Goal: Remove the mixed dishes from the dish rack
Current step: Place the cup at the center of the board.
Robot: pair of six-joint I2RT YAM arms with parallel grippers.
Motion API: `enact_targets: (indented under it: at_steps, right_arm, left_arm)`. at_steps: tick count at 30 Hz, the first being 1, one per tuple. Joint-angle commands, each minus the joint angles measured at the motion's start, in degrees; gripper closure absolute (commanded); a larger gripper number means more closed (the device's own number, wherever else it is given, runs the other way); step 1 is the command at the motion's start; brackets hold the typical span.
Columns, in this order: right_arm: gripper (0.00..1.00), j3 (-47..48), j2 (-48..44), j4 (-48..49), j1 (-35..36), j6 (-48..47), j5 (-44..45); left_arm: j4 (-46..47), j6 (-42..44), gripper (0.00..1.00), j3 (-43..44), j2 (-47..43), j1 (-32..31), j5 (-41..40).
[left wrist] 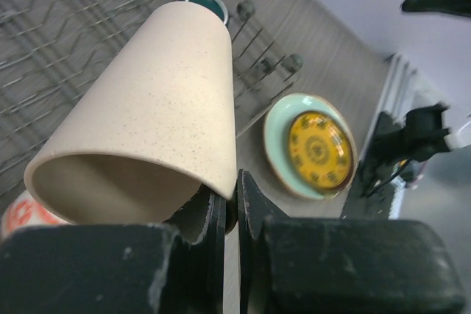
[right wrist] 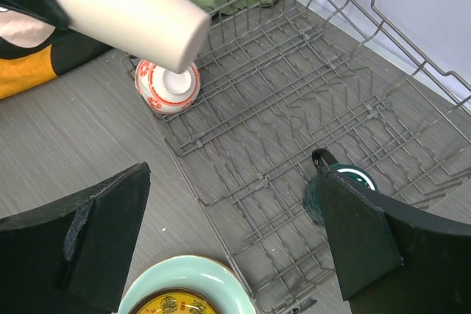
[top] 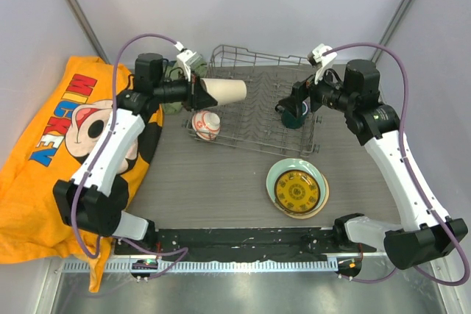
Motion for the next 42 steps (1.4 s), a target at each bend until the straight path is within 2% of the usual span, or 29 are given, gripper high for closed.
enact_targets:
  at_steps: [1, 3, 8, 16, 21, 27, 42]
  right_arm:
    - [0.0, 0.8, -0.4, 1.6, 0.2, -0.5, 2.1]
    - [0.0, 0.8, 0.3, 1.6, 0.3, -0.3, 2.0]
    - [0.0, 0.3, 0.8, 1.8, 0.2, -0.1, 2.2]
    - [0.01, -1.2, -0.4, 1.7, 0.2, -0.6, 2.9]
    - [0.0, -2.0, -0.4, 1.7, 0.1, -0.9, 3.3]
    - [0.0, -2.7, -0.3, 1.9, 0.1, -1.3, 3.1]
    - [0.0, -3.3, 0.6, 1.9, 0.2, -1.8, 3.5]
  left_arm:
    - [-19.9, 16.0, 1.0, 3.0, -4.1, -2.0, -10.8]
    - [-22.0, 16.7, 1.0, 1.5, -5.3, -3.8, -14.3]
    - [-24.4, 18.6, 1.0, -1.8, -5.9, -14.1, -27.4]
    - [-30.9, 19.9, 1.0, -0.9, 1.0, -30.5, -42.1]
    - [-33.6, 20.6, 1.0, -0.2, 6.9, -37.8, -50.9]
    - [-35.0, 21.9, 1.0, 0.5, 11.2, -45.2, -56.6]
    - [-40.1, 27.1, 1.0, 4.2, 12.4, -52.5, -60.8]
